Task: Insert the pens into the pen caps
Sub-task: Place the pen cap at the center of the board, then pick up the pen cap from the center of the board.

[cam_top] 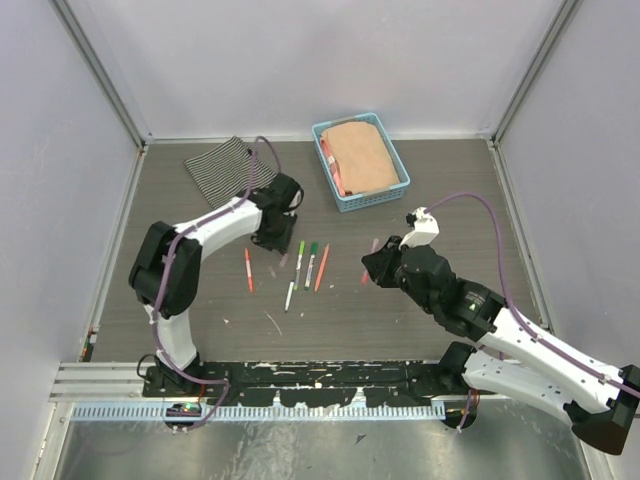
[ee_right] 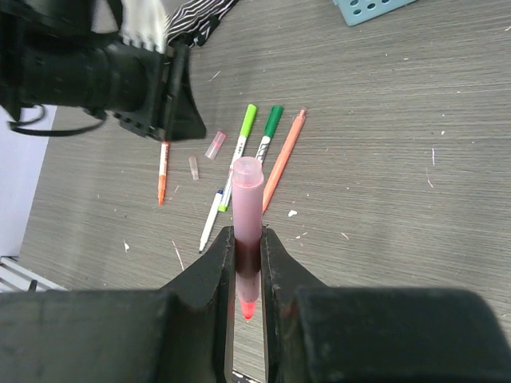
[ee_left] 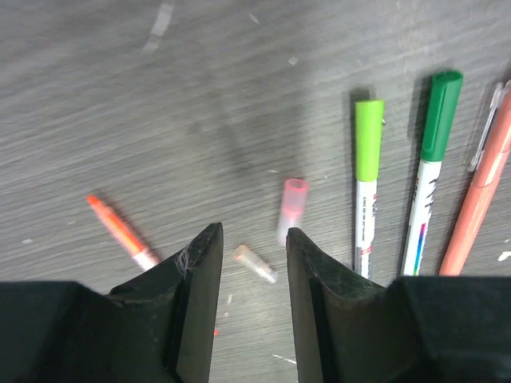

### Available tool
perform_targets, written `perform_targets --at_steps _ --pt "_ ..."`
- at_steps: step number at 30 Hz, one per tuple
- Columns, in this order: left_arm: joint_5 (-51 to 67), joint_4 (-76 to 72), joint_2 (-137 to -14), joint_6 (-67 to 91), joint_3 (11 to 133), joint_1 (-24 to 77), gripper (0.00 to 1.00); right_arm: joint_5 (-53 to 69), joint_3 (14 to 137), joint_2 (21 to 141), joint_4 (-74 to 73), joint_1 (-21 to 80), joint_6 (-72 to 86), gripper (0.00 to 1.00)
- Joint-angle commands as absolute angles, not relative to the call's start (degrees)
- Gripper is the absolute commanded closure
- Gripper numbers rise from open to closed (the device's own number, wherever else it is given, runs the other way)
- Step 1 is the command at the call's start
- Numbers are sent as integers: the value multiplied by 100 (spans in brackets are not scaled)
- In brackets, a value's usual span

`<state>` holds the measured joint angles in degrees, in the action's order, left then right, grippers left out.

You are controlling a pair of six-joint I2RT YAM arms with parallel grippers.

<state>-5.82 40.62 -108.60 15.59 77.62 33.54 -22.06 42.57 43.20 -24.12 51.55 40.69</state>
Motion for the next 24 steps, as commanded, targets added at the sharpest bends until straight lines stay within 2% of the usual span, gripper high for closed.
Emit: perform_targets --at_steps 1,9,13,18,24 --pt "-899 3865 -10013 1596 7669 2762 56 -2402 4295 4175 -2342 5177 4020 100" --pt "-1300 3522 -9283 2159 6990 966 55 -2606 4358 3987 -2552 5176 3847 100" --pt "-1557 3494 -9371 2190 7004 314 50 -2659 4360 3925 -2655 5176 3751 100" --pt "-1279 3665 -9972 1938 7437 -21 48 -2609 4346 3937 -2664 5177 3679 100" --pt "-1562 3823 -10563 1575 7892 -58 47 -2602 4324 3904 -2715 5172 3670 100"
